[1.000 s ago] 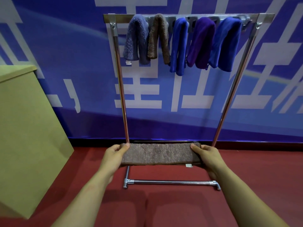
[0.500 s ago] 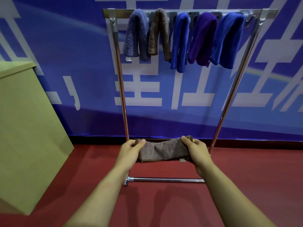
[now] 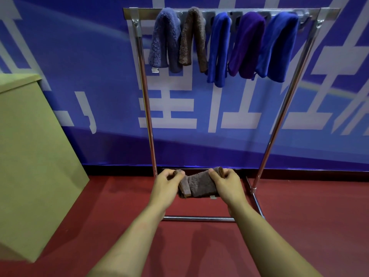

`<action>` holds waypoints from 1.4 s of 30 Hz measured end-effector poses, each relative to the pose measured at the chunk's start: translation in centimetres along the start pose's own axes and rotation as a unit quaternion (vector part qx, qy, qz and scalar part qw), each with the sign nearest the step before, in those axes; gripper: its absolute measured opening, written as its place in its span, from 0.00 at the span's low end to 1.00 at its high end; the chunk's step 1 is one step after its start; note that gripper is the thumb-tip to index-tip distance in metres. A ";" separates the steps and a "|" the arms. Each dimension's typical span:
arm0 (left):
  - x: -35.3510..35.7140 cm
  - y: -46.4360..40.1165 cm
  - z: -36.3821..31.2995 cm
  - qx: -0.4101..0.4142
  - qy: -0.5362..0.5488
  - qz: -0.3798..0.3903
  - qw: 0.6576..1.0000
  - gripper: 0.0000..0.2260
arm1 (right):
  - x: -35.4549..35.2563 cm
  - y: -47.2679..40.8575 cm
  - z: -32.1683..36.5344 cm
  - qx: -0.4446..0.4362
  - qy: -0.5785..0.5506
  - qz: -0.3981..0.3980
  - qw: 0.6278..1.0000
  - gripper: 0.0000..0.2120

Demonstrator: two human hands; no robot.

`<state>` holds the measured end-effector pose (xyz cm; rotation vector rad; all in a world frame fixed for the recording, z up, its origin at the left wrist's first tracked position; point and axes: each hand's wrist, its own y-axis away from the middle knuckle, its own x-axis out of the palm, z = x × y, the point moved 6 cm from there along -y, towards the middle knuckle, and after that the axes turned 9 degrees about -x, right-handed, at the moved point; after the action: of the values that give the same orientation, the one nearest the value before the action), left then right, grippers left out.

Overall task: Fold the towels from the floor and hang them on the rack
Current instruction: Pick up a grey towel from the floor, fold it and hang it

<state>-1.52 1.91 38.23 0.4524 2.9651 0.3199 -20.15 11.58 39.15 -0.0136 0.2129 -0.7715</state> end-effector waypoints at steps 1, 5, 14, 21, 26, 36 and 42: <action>0.1 0.0 0.0 0.003 -0.002 0.005 1.000 0.12 | 0.0 0.0 0.0 -0.002 0.004 -0.001 1.000 0.10; 1.5 0.6 -0.1 0.023 -0.023 0.035 0.999 0.08 | 1.2 0.3 -0.1 -0.025 0.041 0.018 0.999 0.11; 3.0 1.8 -0.6 0.010 -0.011 0.063 0.998 0.12 | 3.4 1.3 0.0 -0.025 0.019 0.068 0.997 0.16; 3.0 2.1 -1.2 -0.018 0.037 0.081 0.996 0.15 | 4.2 2.3 1.1 -0.002 -0.091 0.116 0.989 0.25; 3.2 1.7 -1.3 -0.045 0.084 0.094 0.991 0.19 | 3.5 2.2 1.4 -0.036 -0.068 0.098 0.992 0.16; 0.2 0.6 0.3 -0.133 0.177 0.048 0.974 0.25 | 2.3 0.9 1.8 0.016 -0.276 0.069 0.958 0.10; 0.4 1.2 -1.5 -0.056 0.210 0.053 0.975 0.17 | 1.3 0.6 2.1 -0.002 -0.249 0.045 0.968 0.13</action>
<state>-1.82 2.87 39.90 0.5966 3.3080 0.6692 -18.48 10.96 40.90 -0.1974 -0.2611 -0.6538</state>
